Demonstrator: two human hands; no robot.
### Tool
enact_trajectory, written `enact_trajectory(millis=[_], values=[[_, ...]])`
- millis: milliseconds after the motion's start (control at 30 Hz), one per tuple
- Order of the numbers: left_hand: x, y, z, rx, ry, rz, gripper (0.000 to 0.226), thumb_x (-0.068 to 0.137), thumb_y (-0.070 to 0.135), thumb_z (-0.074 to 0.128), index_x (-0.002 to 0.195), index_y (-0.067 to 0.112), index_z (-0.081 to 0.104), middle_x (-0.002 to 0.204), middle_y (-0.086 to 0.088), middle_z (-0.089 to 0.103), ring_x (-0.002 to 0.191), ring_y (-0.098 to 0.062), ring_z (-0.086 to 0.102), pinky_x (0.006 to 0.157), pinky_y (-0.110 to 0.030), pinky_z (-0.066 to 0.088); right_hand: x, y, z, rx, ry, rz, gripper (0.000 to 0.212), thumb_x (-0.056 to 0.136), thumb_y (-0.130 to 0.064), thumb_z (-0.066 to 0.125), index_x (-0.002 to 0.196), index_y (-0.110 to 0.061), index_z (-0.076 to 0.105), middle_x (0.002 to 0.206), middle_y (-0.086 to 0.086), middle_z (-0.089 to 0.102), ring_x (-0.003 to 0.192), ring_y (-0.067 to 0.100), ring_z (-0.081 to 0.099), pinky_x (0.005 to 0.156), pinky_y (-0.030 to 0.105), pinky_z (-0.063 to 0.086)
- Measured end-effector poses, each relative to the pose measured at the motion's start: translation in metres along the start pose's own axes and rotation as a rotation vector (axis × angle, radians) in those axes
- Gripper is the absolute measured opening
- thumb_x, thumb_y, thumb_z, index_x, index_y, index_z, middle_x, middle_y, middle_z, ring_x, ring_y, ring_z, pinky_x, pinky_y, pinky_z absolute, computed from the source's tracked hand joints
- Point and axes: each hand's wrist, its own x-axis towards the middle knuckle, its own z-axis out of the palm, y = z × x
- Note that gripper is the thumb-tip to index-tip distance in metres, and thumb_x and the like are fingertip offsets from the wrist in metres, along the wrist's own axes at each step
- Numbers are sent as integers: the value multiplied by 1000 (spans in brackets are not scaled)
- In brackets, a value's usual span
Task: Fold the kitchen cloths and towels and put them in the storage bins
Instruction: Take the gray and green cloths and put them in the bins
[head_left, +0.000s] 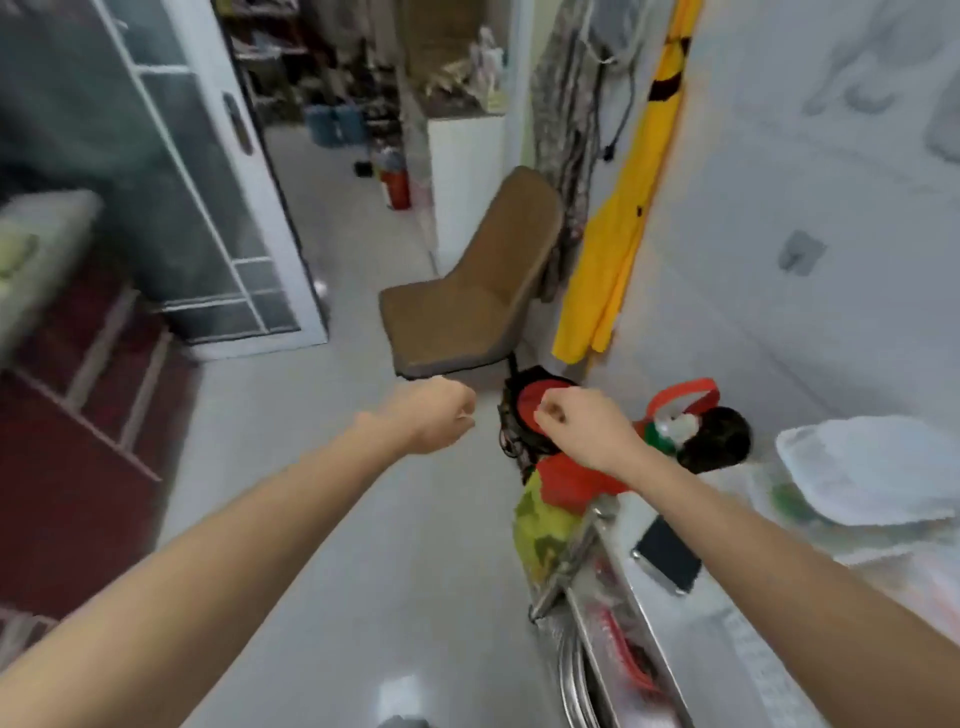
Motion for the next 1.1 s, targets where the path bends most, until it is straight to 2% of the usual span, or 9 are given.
enact_trajectory(millis=[67, 133, 267, 367, 500, 767, 867, 967, 1100], values=[[-52, -57, 13, -27, -10, -167, 28, 97, 32, 45, 118, 18, 58, 124, -5, 59, 113, -28, 55, 93, -34, 45, 19, -60, 25, -4, -66, -129, 20, 91, -26, 47, 75, -16, 56, 80, 6, 64, 82, 32, 60, 64, 35, 44], [-108, -110, 26, -36, -3, -316, 33, 97, 35, 45, 125, 21, 54, 130, -3, 56, 118, -27, 52, 93, -33, 42, 33, -124, 52, -15, -134, -258, 24, 91, -25, 48, 69, -19, 53, 76, 4, 60, 80, 31, 59, 62, 34, 40], [-223, -198, 38, -49, 58, -564, 34, 96, 36, 45, 126, 23, 53, 129, -1, 56, 118, -24, 53, 91, -33, 43, 53, -257, 110, -45, -263, -493, 23, 93, -27, 48, 90, -11, 64, 94, 10, 67, 92, 29, 60, 71, 33, 44], [-306, -258, 48, -82, 98, -719, 28, 94, 35, 46, 116, 23, 57, 119, -1, 61, 111, -26, 57, 81, -34, 44, 59, -356, 156, -41, -324, -618, 20, 91, -28, 50, 89, -14, 64, 95, 11, 68, 93, 31, 62, 76, 36, 50], [-400, -339, 60, -118, 117, -868, 21, 90, 33, 48, 101, 21, 61, 106, 1, 65, 100, -24, 60, 75, -34, 50, 54, -474, 204, -77, -368, -727, 24, 92, -27, 48, 94, -9, 65, 97, 11, 68, 92, 32, 62, 77, 36, 50], [-464, -459, 66, -256, 233, -1054, 35, 96, 31, 48, 127, 16, 54, 130, -5, 52, 120, -25, 50, 89, -34, 44, 89, -598, 270, -131, -411, -746, 25, 92, -25, 47, 101, -9, 63, 102, 11, 67, 98, 31, 61, 78, 34, 48], [-453, -503, 74, -562, 445, -1164, 45, 94, 29, 54, 135, 11, 47, 138, -9, 49, 126, -24, 47, 102, -32, 40, 123, -629, 299, -101, -455, -723, 24, 93, -26, 48, 100, -8, 62, 103, 10, 67, 98, 30, 60, 82, 35, 48], [-435, -556, 80, -914, 616, -1290, 53, 92, 31, 57, 138, 7, 44, 139, -10, 48, 126, -24, 48, 105, -32, 38, 168, -672, 332, -44, -505, -717, 23, 92, -26, 50, 99, -7, 62, 102, 11, 66, 98, 30, 60, 83, 34, 47], [-404, -637, 77, -1369, 866, -1437, 47, 92, 35, 58, 129, 8, 49, 121, -4, 52, 100, -21, 54, 91, -35, 51, 234, -741, 374, 42, -579, -703, 25, 93, -25, 51, 104, -5, 61, 100, 7, 63, 99, 25, 59, 85, 32, 46]])
